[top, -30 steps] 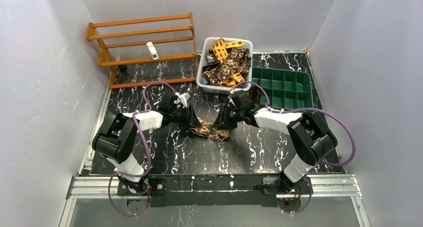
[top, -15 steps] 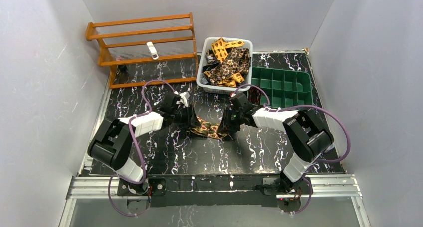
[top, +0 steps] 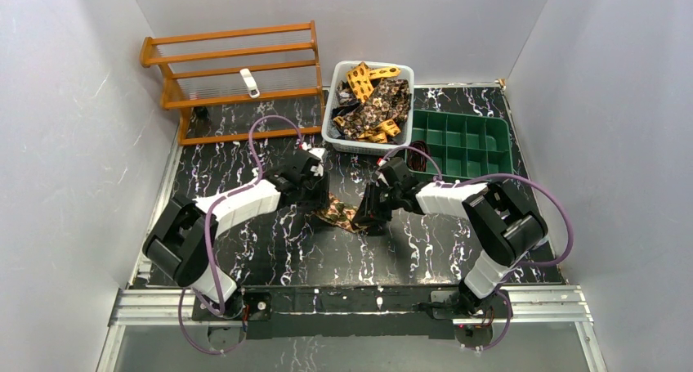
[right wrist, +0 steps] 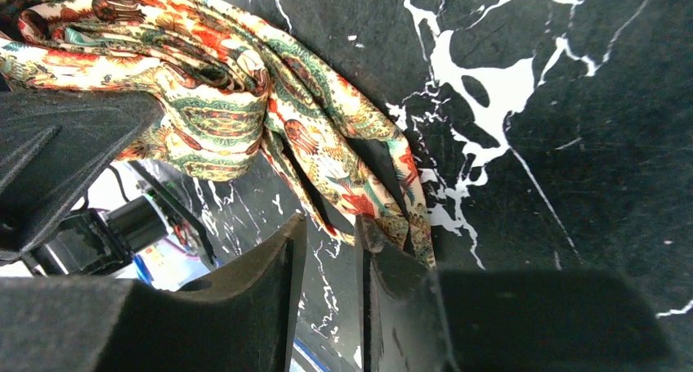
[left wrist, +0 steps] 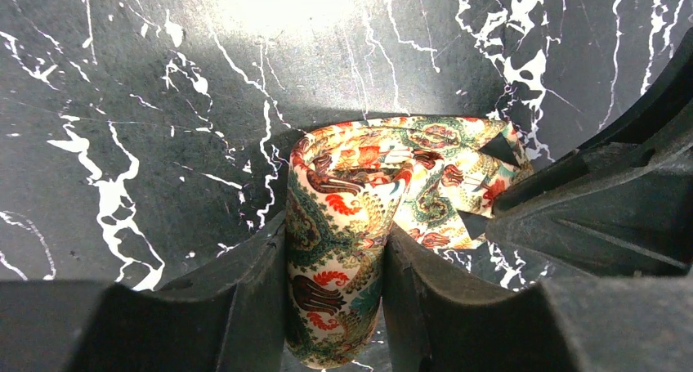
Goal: Roll the ties
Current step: Roll the tie at the center of the board.
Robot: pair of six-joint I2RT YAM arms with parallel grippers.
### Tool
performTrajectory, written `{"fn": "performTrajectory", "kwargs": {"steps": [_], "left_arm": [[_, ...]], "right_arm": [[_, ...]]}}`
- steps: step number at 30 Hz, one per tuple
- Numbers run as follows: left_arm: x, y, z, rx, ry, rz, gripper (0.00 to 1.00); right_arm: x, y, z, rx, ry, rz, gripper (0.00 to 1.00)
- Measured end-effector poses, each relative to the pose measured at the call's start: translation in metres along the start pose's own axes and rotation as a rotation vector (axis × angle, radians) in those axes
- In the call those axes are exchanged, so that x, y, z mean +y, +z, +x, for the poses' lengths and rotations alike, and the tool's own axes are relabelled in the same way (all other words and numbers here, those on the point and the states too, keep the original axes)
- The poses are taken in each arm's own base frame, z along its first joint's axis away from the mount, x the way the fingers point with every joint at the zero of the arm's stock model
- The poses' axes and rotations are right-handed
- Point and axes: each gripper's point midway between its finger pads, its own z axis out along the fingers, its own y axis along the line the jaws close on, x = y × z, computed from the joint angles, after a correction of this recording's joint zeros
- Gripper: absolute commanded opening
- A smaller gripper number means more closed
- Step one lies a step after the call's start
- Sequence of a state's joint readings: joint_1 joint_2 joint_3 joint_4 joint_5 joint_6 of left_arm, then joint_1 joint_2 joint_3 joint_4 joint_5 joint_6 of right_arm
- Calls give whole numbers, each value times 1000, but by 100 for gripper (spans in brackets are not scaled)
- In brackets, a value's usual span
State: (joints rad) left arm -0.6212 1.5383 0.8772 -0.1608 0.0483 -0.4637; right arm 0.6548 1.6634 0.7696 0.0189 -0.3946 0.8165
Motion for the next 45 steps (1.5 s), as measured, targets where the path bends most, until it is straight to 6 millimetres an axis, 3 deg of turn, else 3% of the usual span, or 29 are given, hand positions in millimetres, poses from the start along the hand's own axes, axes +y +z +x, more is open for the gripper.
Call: {"fn": "performTrajectory", "kwargs": {"steps": [13, 24, 36, 45], "left_arm": [[0, -22, -5, -103, 183, -218, 36], [-7, -33, -18, -167, 258, -286, 34], [-5, -23, -20, -187, 356, -472, 29], [-17, -13, -17, -201, 435, -559, 30]], "right_arm": [[18, -9, 5, 15, -4, -87, 41], [10, -11, -4, -47, 3, -31, 42], [16, -73, -36, -347, 14, 31, 44], [-11, -104, -45, -495, 93, 131, 44]]}}
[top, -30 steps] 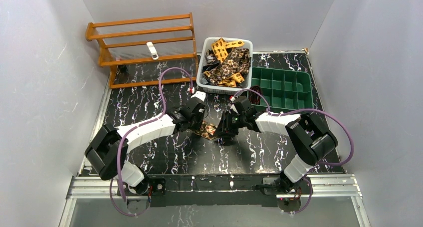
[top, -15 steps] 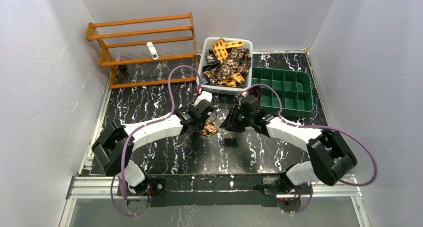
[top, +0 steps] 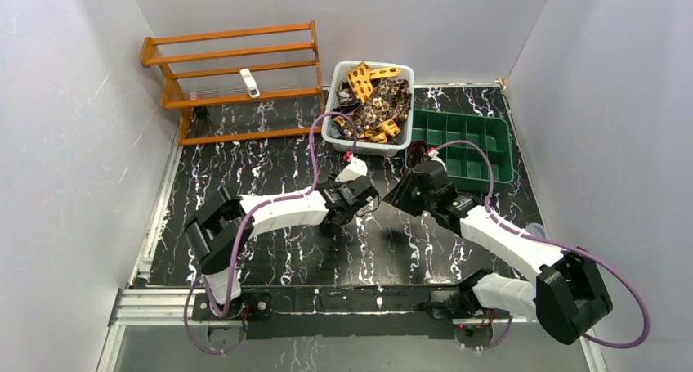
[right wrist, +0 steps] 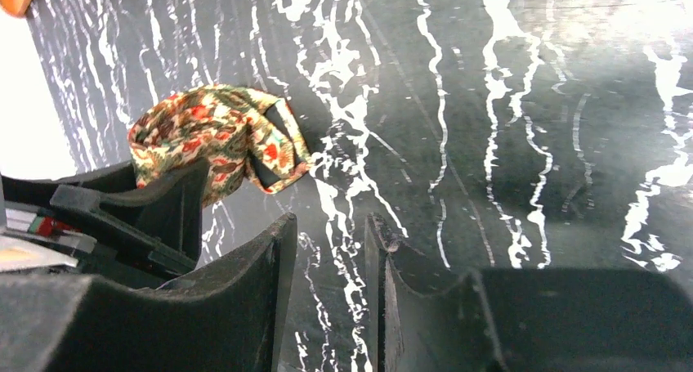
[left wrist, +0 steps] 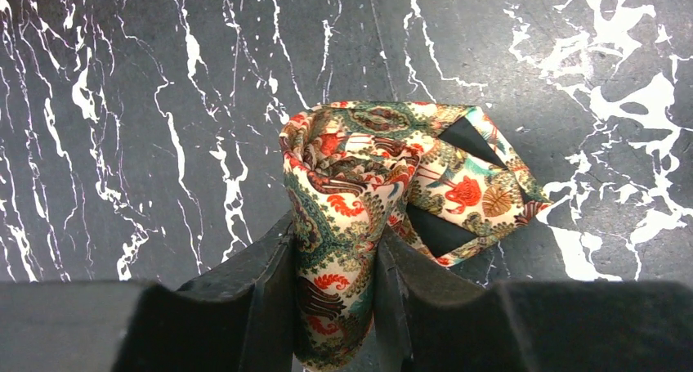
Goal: Roll the ties
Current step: Roll the tie at the center of the board.
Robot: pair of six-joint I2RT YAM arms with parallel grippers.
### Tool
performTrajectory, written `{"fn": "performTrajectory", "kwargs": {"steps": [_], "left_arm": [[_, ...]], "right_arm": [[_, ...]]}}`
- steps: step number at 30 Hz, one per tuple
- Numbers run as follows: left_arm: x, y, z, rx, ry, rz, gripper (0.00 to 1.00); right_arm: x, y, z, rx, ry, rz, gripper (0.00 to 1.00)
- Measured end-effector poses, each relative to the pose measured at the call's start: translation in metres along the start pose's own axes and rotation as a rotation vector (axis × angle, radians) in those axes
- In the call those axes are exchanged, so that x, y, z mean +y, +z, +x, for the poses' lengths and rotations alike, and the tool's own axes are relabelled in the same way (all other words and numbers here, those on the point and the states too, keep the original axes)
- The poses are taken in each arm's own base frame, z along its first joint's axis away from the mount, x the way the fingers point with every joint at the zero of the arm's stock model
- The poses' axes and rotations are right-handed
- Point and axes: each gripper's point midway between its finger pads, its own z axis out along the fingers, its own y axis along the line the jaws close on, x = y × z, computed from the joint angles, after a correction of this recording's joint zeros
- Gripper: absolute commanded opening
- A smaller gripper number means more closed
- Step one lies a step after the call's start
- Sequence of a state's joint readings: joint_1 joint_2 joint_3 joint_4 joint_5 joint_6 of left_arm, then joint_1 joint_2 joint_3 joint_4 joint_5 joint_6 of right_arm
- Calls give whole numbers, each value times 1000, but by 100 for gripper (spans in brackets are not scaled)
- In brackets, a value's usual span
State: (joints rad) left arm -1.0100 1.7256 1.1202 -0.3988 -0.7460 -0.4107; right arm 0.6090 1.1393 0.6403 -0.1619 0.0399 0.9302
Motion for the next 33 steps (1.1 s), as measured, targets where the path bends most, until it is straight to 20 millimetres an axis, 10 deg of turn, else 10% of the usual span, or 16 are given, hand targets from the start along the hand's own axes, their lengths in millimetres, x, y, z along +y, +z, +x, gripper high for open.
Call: {"fn": "performTrajectory", "kwargs": {"steps": [10, 25, 33], "left_arm": [[-32, 1, -4, 4, 52, -8, 49], [-84, -5, -10, 57, -67, 238, 79], [-51, -50, -57, -45, -291, 427, 88]], "right_arm": [[-34, 0, -1, -20, 70, 83, 45], [-34, 12, 17, 116, 99, 43, 52], [-15, 14, 25, 187, 88, -67, 69]]}}
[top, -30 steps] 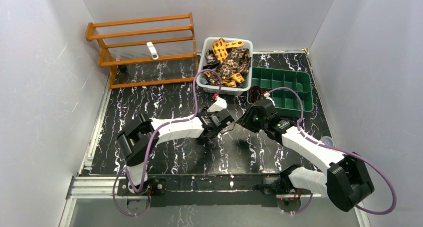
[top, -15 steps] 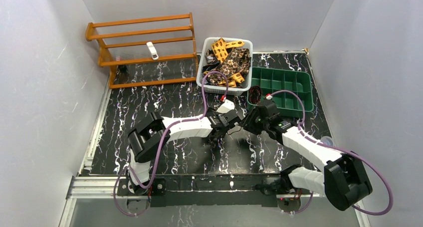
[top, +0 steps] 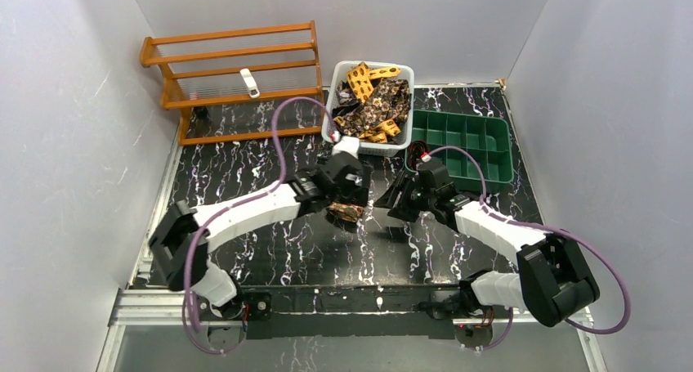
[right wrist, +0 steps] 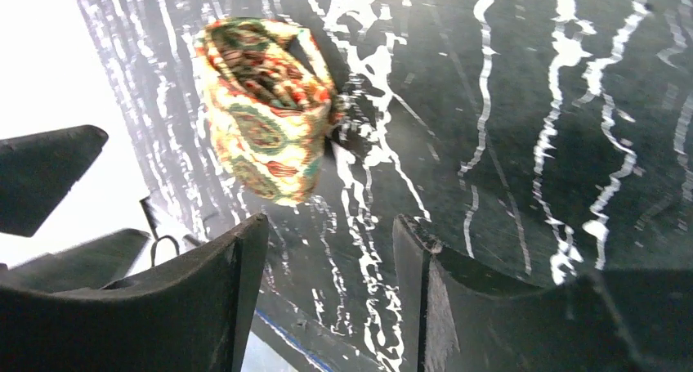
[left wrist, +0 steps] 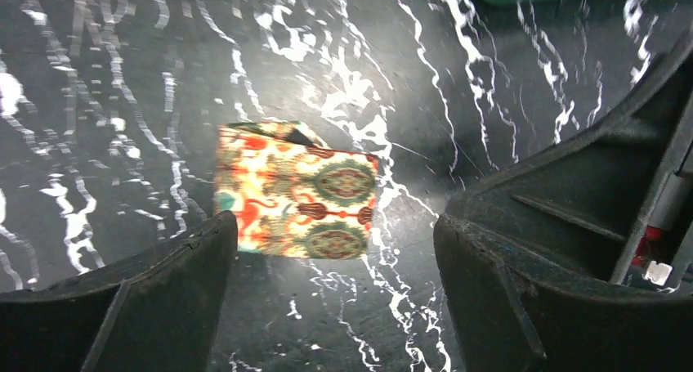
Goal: Roll the ties
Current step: Roll the tie at the center of the board.
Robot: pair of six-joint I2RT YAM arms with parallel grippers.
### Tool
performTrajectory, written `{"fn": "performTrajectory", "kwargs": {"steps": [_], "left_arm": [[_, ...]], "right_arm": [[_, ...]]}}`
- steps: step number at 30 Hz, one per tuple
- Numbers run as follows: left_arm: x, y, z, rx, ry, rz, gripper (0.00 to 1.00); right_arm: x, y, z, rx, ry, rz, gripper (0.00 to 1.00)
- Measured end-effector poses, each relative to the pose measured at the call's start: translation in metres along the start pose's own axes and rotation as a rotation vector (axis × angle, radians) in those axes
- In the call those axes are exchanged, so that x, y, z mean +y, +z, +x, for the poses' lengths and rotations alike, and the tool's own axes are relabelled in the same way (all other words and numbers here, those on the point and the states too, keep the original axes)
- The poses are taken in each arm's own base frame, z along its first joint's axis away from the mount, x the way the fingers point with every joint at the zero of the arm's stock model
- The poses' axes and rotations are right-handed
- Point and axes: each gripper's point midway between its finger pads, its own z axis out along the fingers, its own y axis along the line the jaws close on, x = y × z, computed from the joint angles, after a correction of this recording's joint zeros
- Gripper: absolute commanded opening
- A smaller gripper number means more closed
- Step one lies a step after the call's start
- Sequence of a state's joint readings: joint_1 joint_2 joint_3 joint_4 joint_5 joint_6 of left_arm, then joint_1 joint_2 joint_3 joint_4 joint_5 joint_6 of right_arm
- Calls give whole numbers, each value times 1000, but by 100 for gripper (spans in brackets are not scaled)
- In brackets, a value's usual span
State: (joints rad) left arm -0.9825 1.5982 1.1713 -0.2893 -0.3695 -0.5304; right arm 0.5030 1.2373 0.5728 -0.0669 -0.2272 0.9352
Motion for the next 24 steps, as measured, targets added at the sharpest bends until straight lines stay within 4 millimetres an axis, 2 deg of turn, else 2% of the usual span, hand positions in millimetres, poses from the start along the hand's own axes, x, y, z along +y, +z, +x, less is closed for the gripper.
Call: {"fn": "performTrajectory", "kwargs": {"steps": [3, 5, 8, 12, 16, 18, 24], "left_arm": [[26, -18, -18, -46, -84, 17, 91], [47, -22, -22, -59, -136, 15, 92], [75, -16, -16, -31, -200, 20, 93], [95, 2, 5, 58, -268, 84, 93], [94, 19, 19, 131, -309, 183, 92], [89, 27, 24, 158, -320, 241, 90], [74, 40, 43, 220, -340, 382, 87]], "right_arm": [[16, 1, 1, 22, -23, -80, 74], [22, 4, 3, 46, -38, -117, 76], [29, 12, 8, 101, -55, -164, 78], [36, 25, 11, 168, -76, -194, 79], [45, 36, 9, 212, -101, -219, 74], [46, 41, 8, 230, -112, -224, 67], [37, 53, 18, 297, -126, -221, 56]]}}
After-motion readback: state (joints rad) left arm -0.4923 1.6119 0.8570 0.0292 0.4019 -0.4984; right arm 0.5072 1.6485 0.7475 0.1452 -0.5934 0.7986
